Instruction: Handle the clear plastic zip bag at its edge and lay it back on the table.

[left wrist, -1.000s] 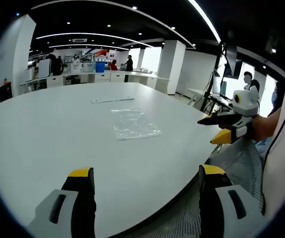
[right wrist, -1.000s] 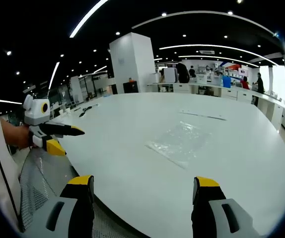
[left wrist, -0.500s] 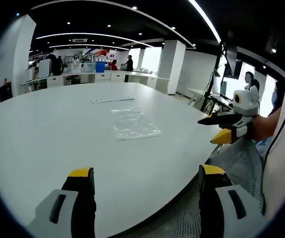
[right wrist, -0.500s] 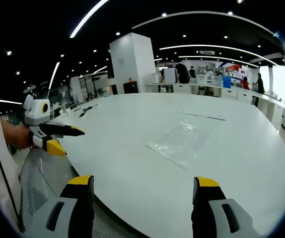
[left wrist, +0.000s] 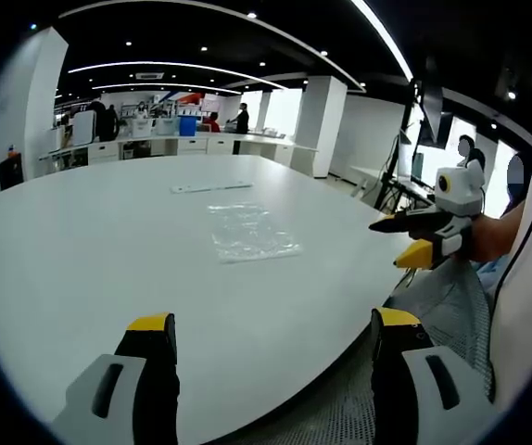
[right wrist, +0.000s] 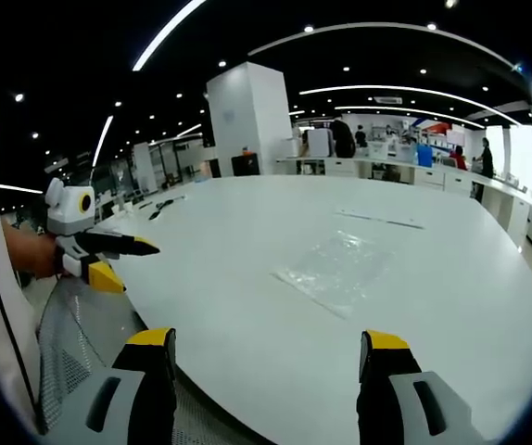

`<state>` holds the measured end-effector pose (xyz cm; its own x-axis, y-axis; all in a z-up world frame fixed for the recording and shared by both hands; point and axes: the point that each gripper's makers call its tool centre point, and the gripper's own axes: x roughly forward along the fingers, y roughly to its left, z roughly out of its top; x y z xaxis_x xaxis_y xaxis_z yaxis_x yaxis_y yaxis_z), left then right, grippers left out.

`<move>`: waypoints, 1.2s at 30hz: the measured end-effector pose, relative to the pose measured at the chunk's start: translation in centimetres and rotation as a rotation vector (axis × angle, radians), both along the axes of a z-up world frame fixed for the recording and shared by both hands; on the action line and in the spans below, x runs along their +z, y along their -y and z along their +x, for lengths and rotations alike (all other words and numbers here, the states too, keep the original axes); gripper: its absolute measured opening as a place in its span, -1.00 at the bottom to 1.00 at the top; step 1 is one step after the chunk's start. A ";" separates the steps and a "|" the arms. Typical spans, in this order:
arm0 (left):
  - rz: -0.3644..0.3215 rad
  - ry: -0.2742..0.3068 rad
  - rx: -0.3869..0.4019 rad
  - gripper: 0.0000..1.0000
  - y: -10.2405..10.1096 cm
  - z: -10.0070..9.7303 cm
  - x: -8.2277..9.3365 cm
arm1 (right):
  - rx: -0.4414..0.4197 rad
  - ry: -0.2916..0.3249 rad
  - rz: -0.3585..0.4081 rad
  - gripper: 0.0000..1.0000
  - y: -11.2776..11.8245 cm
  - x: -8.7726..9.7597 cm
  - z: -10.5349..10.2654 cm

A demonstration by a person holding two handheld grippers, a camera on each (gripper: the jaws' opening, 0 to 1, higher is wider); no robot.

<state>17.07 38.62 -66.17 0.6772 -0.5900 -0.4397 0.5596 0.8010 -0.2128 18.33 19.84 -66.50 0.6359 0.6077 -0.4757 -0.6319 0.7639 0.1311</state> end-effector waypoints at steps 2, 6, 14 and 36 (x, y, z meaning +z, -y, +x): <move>-0.001 0.001 0.000 0.70 0.2 -0.1 0.2 | 0.004 0.001 -0.007 0.61 0.0 0.1 0.1; -0.004 0.000 0.003 0.69 0.3 -0.1 0.5 | 0.013 0.008 -0.016 0.59 -0.1 0.2 0.3; -0.005 0.000 0.005 0.69 0.4 -0.2 0.7 | 0.045 0.017 -0.050 0.53 -0.4 0.1 1.3; -0.005 -0.009 0.012 0.68 -0.1 0.1 0.2 | 0.135 0.055 -0.211 0.17 0.9 -3.2 6.7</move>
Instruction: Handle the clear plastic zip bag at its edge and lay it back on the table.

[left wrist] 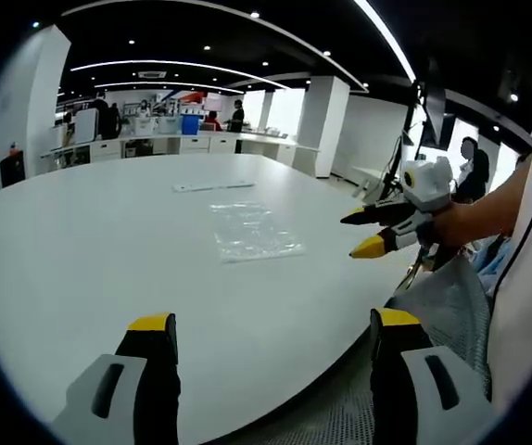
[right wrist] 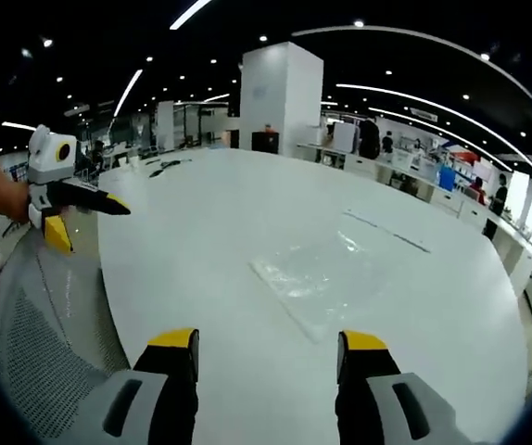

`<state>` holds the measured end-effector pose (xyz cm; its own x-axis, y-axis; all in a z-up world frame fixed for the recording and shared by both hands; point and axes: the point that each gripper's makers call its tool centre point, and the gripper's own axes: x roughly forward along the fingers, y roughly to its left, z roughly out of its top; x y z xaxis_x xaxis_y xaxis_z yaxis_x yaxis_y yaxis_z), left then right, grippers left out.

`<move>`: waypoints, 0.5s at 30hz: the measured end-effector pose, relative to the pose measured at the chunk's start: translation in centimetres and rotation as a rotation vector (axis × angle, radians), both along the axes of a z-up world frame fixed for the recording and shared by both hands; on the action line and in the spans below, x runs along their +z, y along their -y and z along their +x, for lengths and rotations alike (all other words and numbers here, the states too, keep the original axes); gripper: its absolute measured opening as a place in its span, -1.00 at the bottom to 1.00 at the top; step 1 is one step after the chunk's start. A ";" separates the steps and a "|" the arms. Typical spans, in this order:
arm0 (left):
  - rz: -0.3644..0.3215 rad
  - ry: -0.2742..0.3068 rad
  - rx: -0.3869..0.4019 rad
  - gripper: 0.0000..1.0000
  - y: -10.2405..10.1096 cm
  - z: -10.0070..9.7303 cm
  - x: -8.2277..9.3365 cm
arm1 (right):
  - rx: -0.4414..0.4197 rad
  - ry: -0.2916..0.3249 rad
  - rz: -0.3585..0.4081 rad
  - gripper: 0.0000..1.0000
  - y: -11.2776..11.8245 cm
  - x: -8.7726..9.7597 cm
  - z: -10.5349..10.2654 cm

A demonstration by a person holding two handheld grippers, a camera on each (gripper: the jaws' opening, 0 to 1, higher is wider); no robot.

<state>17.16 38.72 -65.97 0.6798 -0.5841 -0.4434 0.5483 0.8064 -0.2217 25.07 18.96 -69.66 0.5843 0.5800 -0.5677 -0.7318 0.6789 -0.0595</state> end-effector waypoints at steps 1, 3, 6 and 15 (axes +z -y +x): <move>0.000 -0.002 0.001 0.68 0.0 0.0 -0.1 | 0.002 0.000 -0.004 0.15 0.0 -0.2 0.3; -0.002 -0.003 0.002 0.68 -0.1 0.1 -0.2 | 0.008 0.001 -0.009 0.13 -0.1 -0.4 1.0; -0.005 -0.005 0.007 0.68 -0.2 0.2 -0.3 | 0.021 0.005 -0.026 0.10 -0.2 -0.8 2.0; -0.012 -0.010 0.015 0.68 0.0 0.2 0.1 | 0.052 0.017 -0.068 -0.03 -0.4 -2.0 4.8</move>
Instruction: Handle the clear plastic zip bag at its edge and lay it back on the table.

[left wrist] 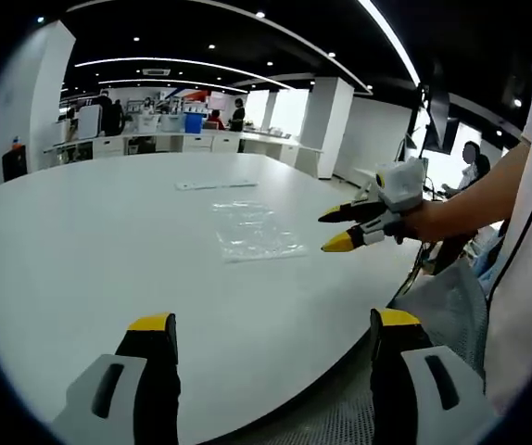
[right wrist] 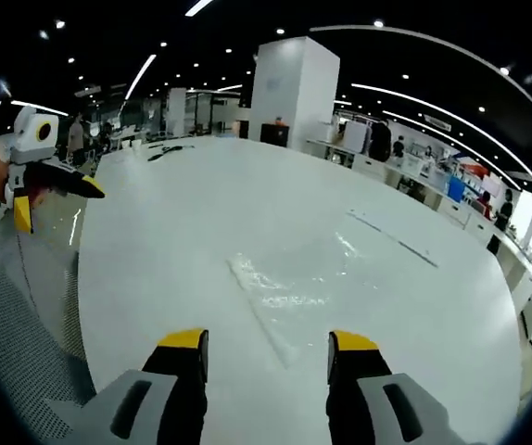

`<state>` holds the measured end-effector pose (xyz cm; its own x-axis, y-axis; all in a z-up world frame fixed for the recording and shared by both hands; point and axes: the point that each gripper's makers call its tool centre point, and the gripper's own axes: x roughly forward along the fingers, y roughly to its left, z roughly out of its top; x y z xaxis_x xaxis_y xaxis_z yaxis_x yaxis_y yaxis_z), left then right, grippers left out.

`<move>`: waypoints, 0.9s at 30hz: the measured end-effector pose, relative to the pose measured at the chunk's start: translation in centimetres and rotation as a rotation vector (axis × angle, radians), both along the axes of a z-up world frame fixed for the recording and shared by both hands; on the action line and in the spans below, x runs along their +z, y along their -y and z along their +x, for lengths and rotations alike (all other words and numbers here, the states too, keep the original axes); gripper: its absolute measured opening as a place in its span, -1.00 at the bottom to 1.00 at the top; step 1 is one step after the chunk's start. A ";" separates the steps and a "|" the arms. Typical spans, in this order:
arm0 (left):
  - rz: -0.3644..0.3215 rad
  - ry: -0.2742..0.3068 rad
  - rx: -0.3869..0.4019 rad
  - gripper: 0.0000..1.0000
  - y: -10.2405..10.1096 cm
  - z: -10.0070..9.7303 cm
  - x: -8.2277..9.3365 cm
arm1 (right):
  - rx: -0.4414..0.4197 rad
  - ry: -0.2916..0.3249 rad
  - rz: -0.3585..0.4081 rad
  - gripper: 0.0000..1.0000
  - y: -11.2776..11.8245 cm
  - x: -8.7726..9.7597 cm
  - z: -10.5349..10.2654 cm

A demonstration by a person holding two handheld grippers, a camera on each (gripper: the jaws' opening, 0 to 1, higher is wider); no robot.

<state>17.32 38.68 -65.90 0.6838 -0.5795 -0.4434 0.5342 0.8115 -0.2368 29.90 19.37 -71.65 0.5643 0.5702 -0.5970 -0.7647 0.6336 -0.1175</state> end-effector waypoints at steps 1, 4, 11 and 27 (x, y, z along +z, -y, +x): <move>-0.003 0.001 0.000 0.68 0.1 0.0 0.1 | 0.007 0.002 -0.005 -0.04 -0.1 -0.1 0.3; -0.012 -0.003 0.000 0.67 0.0 0.1 0.1 | 0.040 0.013 -0.036 -0.10 -0.6 -0.5 0.9; -0.030 0.009 -0.001 0.63 0.0 0.2 0.4 | 0.109 0.023 -0.111 -0.20 -0.9 -1.7 1.5; -0.040 -0.003 0.004 0.61 -0.2 0.3 0.2 | 0.253 0.039 -0.298 -0.52 -0.9 -3.9 1.9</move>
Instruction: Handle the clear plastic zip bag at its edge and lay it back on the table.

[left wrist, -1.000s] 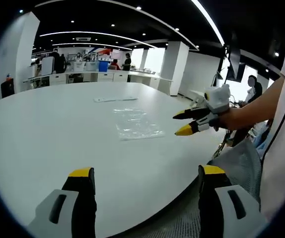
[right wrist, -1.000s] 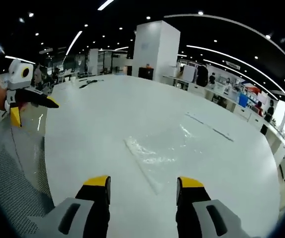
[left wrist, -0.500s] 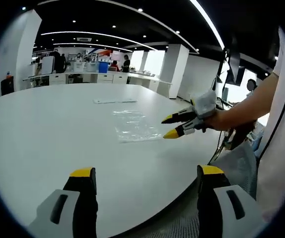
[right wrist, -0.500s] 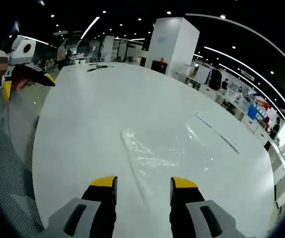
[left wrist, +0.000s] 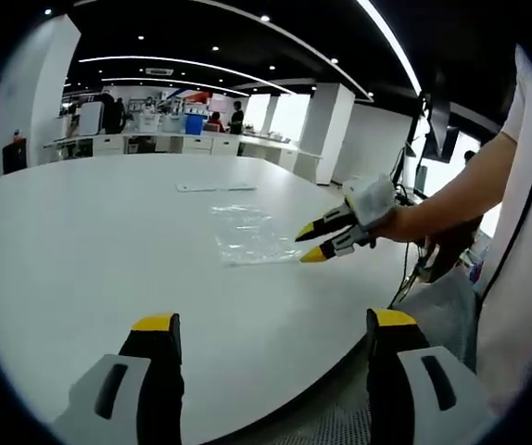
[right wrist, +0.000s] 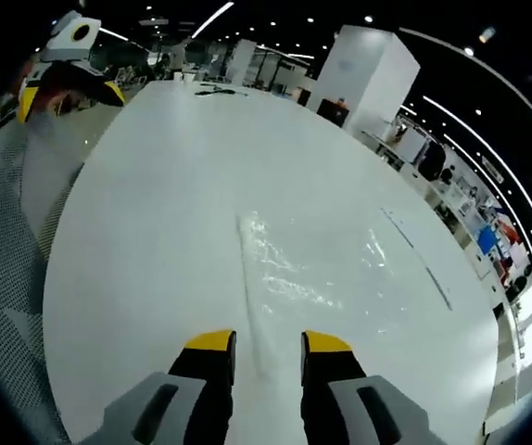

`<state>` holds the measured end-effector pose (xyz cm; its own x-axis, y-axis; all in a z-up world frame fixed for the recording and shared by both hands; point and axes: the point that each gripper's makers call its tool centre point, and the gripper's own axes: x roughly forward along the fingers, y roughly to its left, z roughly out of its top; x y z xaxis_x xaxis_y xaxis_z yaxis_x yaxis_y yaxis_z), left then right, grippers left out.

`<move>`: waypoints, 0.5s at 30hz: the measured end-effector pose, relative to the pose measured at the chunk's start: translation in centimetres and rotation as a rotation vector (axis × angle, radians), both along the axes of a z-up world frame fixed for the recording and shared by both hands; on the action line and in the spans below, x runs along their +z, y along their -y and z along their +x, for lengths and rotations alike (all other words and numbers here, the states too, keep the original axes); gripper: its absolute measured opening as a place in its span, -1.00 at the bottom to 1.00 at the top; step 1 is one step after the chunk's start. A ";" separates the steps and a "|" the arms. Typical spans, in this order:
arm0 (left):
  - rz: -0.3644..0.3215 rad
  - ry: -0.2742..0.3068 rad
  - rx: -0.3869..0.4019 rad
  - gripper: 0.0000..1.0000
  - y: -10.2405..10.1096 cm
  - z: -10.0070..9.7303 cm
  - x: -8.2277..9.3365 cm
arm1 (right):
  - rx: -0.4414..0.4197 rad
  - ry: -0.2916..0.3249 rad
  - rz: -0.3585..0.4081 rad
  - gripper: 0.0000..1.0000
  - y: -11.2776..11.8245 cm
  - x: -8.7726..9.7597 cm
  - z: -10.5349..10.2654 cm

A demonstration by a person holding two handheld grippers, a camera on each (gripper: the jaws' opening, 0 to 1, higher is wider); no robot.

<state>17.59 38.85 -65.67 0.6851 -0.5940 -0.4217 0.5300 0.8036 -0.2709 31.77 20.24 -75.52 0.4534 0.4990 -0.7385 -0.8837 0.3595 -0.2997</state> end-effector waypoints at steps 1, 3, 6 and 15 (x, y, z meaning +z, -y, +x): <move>0.000 0.000 0.000 0.61 0.0 0.0 0.0 | 0.002 -0.003 -0.012 -0.57 0.1 -0.2 0.0; -0.002 -0.001 0.000 0.61 0.1 0.0 0.1 | 0.009 -0.007 -0.033 -0.62 0.4 -0.4 0.0; -0.005 0.000 0.003 0.61 0.2 0.0 0.3 | 0.015 -0.010 -0.052 -0.63 0.8 -0.6 0.1; -0.006 0.001 0.004 0.60 0.0 0.1 0.2 | 0.047 -0.025 -0.093 -0.71 1.1 -1.2 0.3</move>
<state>17.71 38.85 -65.51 0.6881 -0.5936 -0.4173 0.5271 0.8042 -0.2747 32.09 19.10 -76.76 0.4116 0.4485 -0.7934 -0.9068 0.2889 -0.3071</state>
